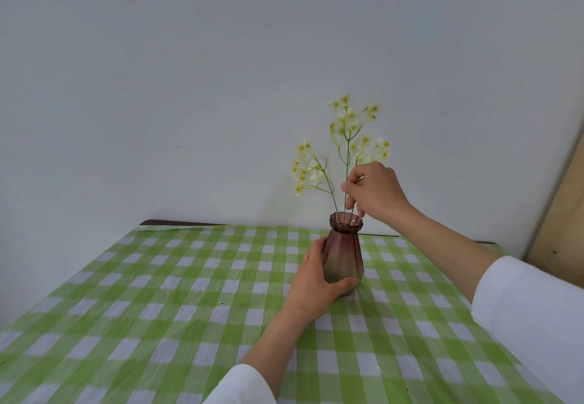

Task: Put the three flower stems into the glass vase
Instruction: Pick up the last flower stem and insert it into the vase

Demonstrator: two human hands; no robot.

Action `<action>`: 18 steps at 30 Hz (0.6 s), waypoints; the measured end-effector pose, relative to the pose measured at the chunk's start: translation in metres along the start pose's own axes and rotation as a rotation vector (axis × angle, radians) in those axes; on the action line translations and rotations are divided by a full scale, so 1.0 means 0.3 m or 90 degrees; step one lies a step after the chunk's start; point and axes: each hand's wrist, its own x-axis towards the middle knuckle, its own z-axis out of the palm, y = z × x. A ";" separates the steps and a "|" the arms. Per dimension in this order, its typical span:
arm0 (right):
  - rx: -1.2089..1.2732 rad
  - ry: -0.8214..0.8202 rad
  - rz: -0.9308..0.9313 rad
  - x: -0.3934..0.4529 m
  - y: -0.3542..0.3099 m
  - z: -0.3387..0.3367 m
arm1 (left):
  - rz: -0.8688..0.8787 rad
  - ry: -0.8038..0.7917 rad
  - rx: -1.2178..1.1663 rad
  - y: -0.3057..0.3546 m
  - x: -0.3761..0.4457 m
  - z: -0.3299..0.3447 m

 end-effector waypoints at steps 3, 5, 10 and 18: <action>0.000 -0.011 0.004 -0.011 0.011 0.017 | 0.000 -0.002 -0.003 0.001 0.000 0.000; -0.008 -0.010 0.003 -0.015 0.015 0.026 | -0.001 -0.002 -0.002 0.001 0.000 0.001; -0.041 -0.006 0.001 -0.032 0.018 0.045 | -0.002 -0.002 0.004 0.001 0.002 0.002; -0.121 -0.013 0.046 -0.060 0.003 0.065 | -0.003 -0.002 0.000 0.000 0.001 0.003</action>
